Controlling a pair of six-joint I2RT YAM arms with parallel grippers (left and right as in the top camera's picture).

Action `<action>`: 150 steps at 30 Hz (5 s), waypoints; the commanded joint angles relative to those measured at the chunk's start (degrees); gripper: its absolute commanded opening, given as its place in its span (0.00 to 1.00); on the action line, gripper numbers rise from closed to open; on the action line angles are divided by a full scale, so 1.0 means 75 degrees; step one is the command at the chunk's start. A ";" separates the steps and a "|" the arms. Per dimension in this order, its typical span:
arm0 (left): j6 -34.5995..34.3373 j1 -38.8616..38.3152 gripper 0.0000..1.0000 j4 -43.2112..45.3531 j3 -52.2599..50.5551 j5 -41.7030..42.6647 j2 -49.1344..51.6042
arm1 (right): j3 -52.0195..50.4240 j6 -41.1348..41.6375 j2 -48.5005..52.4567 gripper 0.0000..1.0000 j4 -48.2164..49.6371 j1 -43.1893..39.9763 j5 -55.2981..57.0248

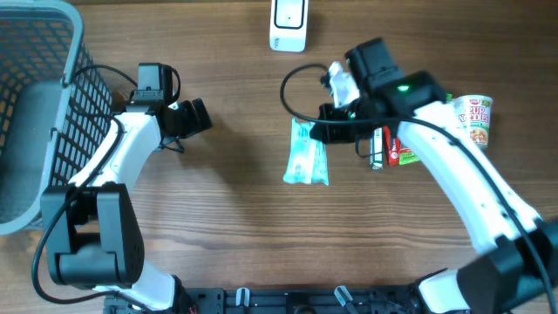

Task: Scan the item barcode
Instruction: 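Lift the wipes pack with the right gripper and carry it up, then hold the wipes pack at the barcode scanner with the right gripper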

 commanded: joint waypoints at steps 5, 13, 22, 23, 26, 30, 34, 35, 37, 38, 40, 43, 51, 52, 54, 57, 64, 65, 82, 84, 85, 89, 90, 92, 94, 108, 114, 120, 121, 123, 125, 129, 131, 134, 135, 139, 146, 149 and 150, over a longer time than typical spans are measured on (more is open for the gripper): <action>-0.0073 0.0035 1.00 -0.0303 0.0099 -0.1192 -0.0184 | 0.0903 -0.0708 -0.0758 0.04 -0.0994 -0.0262 -0.1265; -0.0073 0.0035 1.00 -0.0303 0.0099 -0.1192 -0.0184 | 0.1067 -0.0020 -0.0790 0.04 -0.1090 -0.0592 -0.1929; -0.0073 0.0035 1.00 -0.0303 0.0099 -0.1192 -0.0184 | 0.1072 0.0790 -0.0941 0.04 -0.0513 -0.0560 -0.1923; -0.0073 0.0035 1.00 -0.0303 0.0099 -0.1192 -0.0184 | 0.1072 0.0866 -0.0941 0.04 -0.0487 -0.0560 -0.1900; -0.0073 0.0035 1.00 -0.0303 0.0099 -0.1192 -0.0184 | 0.1072 0.0918 -0.0941 0.04 -0.0466 -0.0557 -0.1749; -0.0073 0.0035 1.00 -0.0303 0.0099 -0.1192 -0.0184 | 0.1072 0.0921 -0.0941 0.04 -0.0376 -0.0466 -0.1043; -0.0073 0.0035 1.00 -0.0303 0.0099 -0.1192 -0.0184 | 0.1072 0.0836 -0.0924 0.04 0.0221 0.0169 0.0463; -0.0073 0.0035 1.00 -0.0303 0.0096 -0.1192 -0.0184 | 0.1072 0.0697 -0.0924 0.04 0.0356 0.0344 0.0600; -0.0073 0.0035 1.00 -0.0303 0.0099 -0.1192 -0.0184 | 0.1244 0.0455 -0.0918 0.04 0.0533 0.0699 0.1192; -0.0073 0.0035 1.00 -0.0303 0.0099 -0.1192 -0.0184 | 0.1478 0.0315 -0.0889 0.04 0.0487 0.0819 0.1731; -0.0073 0.0035 1.00 -0.0303 0.0099 -0.1192 -0.0184 | 0.1932 0.0152 -0.0831 0.04 0.0370 0.0909 0.2340; -0.0073 0.0035 1.00 -0.0303 0.0099 -0.1192 -0.0184 | 0.2771 -0.0149 -0.0609 0.04 0.0061 0.0912 0.2428; -0.0073 0.0035 1.00 -0.0303 0.0099 -0.1192 -0.0184 | 0.6443 -0.0580 0.1460 0.04 -0.1349 0.0968 0.2958; -0.0073 0.0035 1.00 -0.0303 0.0099 -0.1192 -0.0184 | 0.6796 -0.0621 0.1734 0.04 -0.1326 0.0994 0.3075; -0.0073 0.0035 1.00 -0.0303 0.0099 -0.1192 -0.0184 | 0.7108 -0.0717 0.2124 0.04 -0.0997 0.1090 0.3681; -0.0073 0.0035 1.00 -0.0303 0.0099 -0.1192 -0.0184 | 0.7099 -0.0740 0.2515 0.04 -0.0256 0.1244 0.4686; -0.0073 0.0035 1.00 -0.0303 0.0099 -0.1192 -0.0184 | 0.7099 -0.1259 0.3719 0.04 0.1072 0.1690 0.7257; -0.0073 0.0035 1.00 -0.0303 0.0099 -0.1192 -0.0184 | 0.7099 -0.1361 0.3896 0.04 0.1244 0.1734 0.7603; -0.0073 0.0035 1.00 -0.0303 0.0099 -0.1192 -0.0184 | 0.7050 -0.8679 0.7216 0.04 0.7959 0.1813 1.0791; -0.0073 0.0035 1.00 -0.0303 0.0099 -0.1192 -0.0184 | 0.7050 -0.9174 0.7469 0.04 0.8402 0.1813 1.0780; -0.0073 0.0035 1.00 -0.0303 0.0099 -0.1192 -0.0184 | 0.7050 -0.9474 0.7597 0.04 0.8617 0.1807 1.0759; -0.0073 0.0035 1.00 -0.0303 0.0099 -0.1192 -0.0184 | 0.7050 -1.0008 0.8113 0.04 0.9212 0.1731 1.0625; -0.0073 0.0035 1.00 -0.0303 0.0096 -0.1192 -0.0184 | 0.7050 -0.9999 0.8189 0.04 0.9259 0.1714 1.0582; -0.0073 0.0035 1.00 -0.0303 0.0099 -0.1192 -0.0184 | 0.7050 -0.9999 0.8384 0.05 0.9361 0.1658 1.0366; -0.0073 0.0035 1.00 -0.0303 0.0099 -0.1192 -0.0184 | 0.7050 -0.9976 0.8530 0.04 0.9375 0.1632 1.0209; -0.0073 0.0035 1.00 -0.0303 0.0099 -0.1192 -0.0184 | 0.7050 -0.9731 0.8868 0.04 0.9707 0.1679 1.0316; -0.0073 0.0035 1.00 -0.0303 0.0099 -0.1192 -0.0184 | 0.7050 -1.0500 0.8868 0.04 1.1762 0.1682 1.0249; -0.0073 0.0035 1.00 -0.0303 0.0099 -0.1192 -0.0184 | 0.7050 -1.0040 0.8988 0.04 1.1310 0.1588 1.0162; -0.0073 0.0035 1.00 -0.0303 0.0099 -0.1192 -0.0184 | 0.7050 -0.9900 0.9055 0.04 1.1229 0.1571 1.0159; -0.0073 0.0035 1.00 -0.0303 0.0099 -0.1192 -0.0184 | 0.7047 -0.9678 0.9148 0.04 1.1162 0.1568 1.0165; -0.0073 0.0035 1.00 -0.0303 0.0099 -0.1192 -0.0184 | 0.7050 -0.9361 0.9232 0.04 1.0870 0.1568 1.0188; -0.0073 0.0035 1.00 -0.0303 0.0099 -0.1192 -0.0184 | 0.7047 -0.8419 0.9235 0.04 0.9687 0.1580 1.0022; -0.0073 0.0035 1.00 -0.0303 0.0099 -0.1192 -0.0184 | 0.7047 -0.8422 0.9235 0.04 0.9454 0.1597 1.0051; -0.0073 0.0035 1.00 -0.0303 0.0099 -0.1192 -0.0184 | 0.7050 -0.8489 0.9232 0.04 0.9416 0.1682 1.0168; -0.0073 0.0035 1.00 -0.0303 0.0099 -0.1192 -0.0184 | 0.7050 -0.8513 0.9232 0.04 0.9436 0.1702 1.0165; -0.0073 0.0035 1.00 -0.0303 0.0099 -0.1192 -0.0184 | 0.7050 -0.8515 0.9232 0.04 0.9772 0.1766 1.0191; -0.0073 0.0035 1.00 -0.0303 0.0099 -0.1192 -0.0184 | 0.7053 -0.8489 0.9232 0.04 1.0083 0.1807 1.0351; -0.0073 0.0035 1.00 -0.0303 0.0099 -0.1192 -0.0184 | 0.7053 -0.8434 0.9232 0.04 1.0104 0.1807 1.0520; -0.0073 0.0035 1.00 -0.0303 0.0099 -0.1192 -0.0184 | 0.7053 -0.8317 0.9232 0.04 1.0101 0.1807 1.0608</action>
